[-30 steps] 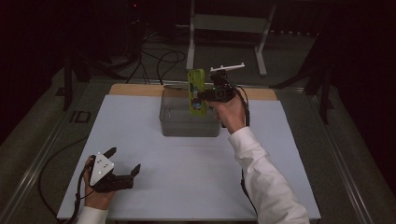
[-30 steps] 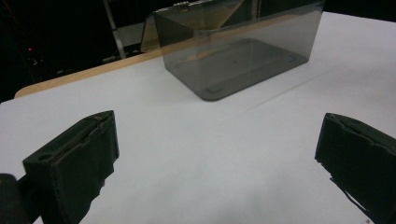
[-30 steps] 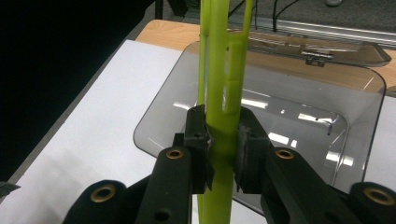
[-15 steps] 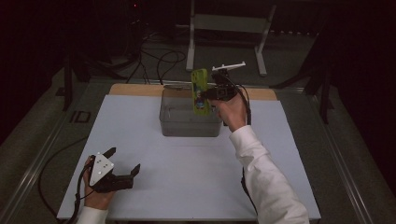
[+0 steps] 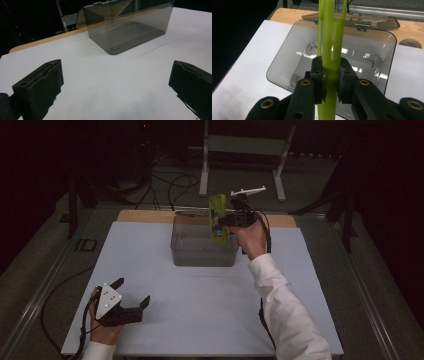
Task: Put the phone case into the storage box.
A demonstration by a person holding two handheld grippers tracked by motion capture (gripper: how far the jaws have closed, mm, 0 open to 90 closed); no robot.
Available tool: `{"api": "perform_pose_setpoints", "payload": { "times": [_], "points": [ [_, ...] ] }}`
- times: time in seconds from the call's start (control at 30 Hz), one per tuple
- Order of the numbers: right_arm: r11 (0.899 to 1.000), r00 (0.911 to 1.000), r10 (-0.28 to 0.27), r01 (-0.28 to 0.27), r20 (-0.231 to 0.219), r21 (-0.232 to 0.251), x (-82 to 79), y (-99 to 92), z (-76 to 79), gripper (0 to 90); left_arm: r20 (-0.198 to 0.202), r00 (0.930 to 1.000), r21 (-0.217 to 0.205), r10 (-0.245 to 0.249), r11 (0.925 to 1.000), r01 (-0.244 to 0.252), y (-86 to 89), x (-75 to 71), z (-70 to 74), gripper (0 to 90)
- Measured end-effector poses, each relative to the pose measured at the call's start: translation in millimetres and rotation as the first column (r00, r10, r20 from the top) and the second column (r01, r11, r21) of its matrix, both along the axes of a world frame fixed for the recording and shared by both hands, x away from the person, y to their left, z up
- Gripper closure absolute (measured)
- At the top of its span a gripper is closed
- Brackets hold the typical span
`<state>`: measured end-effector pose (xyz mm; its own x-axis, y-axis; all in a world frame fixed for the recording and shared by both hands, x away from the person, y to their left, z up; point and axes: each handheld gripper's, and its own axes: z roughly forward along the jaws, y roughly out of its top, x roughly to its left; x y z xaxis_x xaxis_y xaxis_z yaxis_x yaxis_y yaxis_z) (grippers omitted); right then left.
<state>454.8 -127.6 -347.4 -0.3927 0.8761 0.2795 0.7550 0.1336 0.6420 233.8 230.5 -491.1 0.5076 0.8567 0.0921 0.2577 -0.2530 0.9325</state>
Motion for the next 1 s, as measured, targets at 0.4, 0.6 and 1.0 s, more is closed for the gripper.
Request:
{"api": "perform_pose_setpoints", "payload": {
  "times": [0.4, 0.6, 1.0],
  "points": [
    [0.999, 0.9993, -0.019, 0.018, -0.032, -0.027, 6.3, -0.1, -4.7, 78.3, 0.0, 1.0, 0.001, 0.0, 1.0, 0.0, -0.3, 0.3, -0.3, 0.1],
    [0.999, 0.9987, -0.029, 0.028, -0.041, -0.035, 8.1, -2.2, -7.3, 78.3, -0.001, 1.0, 0.002, 0.002, 1.0, -0.002, -0.1, 0.5, -0.6, 0.1],
    [0.997, 0.9963, -0.061, 0.057, -0.061, -0.061, 11.4, -9.8, -15.9, 78.3, 0.001, 1.0, 0.004, 0.003, 1.0, -0.003, 0.0, 0.5, -0.8, 0.1]
  ]
}}
